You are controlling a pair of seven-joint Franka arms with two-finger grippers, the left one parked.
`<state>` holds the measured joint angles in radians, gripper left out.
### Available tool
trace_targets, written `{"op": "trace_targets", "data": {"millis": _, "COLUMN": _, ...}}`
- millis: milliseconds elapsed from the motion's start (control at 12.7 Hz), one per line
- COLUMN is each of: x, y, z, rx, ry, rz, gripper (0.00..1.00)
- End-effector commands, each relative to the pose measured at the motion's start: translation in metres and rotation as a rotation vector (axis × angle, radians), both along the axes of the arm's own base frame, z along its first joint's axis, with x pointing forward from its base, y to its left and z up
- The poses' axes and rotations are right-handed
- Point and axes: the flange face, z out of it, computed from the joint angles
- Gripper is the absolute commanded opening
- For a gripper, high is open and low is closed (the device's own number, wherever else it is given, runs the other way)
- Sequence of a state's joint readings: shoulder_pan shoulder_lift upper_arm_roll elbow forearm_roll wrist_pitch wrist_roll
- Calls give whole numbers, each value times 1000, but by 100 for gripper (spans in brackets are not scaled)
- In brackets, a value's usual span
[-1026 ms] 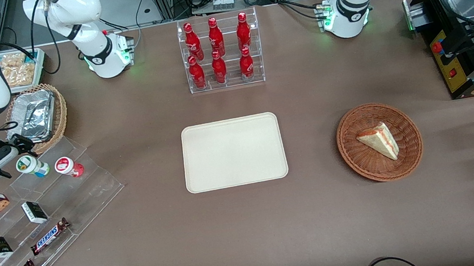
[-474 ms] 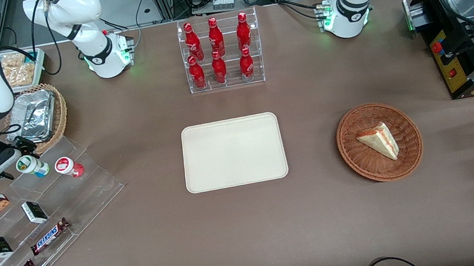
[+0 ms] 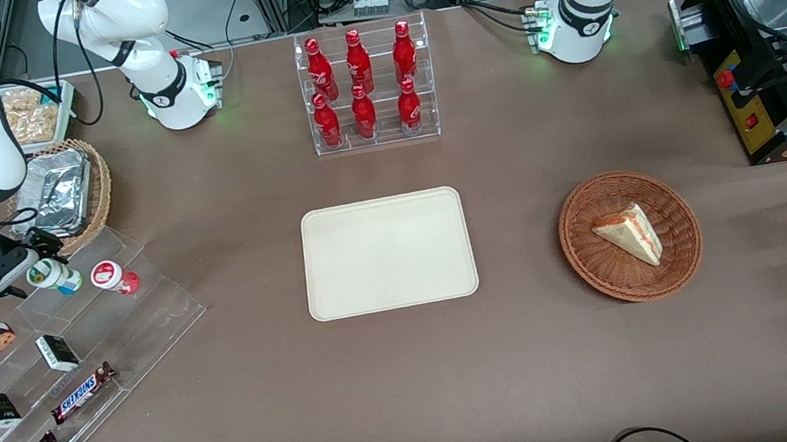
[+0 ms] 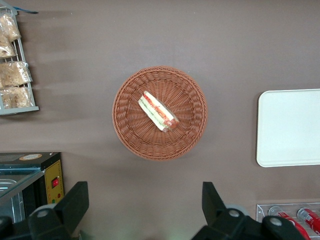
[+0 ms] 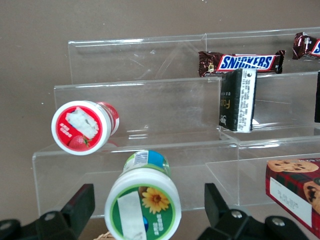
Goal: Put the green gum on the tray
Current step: 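Close the right gripper on the green gum tub and lift it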
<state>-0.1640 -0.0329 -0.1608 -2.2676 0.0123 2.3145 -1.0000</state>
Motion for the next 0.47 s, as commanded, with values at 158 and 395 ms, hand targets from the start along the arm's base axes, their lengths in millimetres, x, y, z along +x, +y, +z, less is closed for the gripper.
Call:
{"op": "trace_targets", "data": {"millis": 158, "x": -2, "y": -3, "z": -2, "rx": -7, "ry": -12, "rz": 7, "gripper": 0}}
{"op": "trace_targets", "data": {"millis": 395, "x": 1, "y": 1, "z": 4, "rx": -6, "ry": -16, "rz": 8, "gripper": 0}}
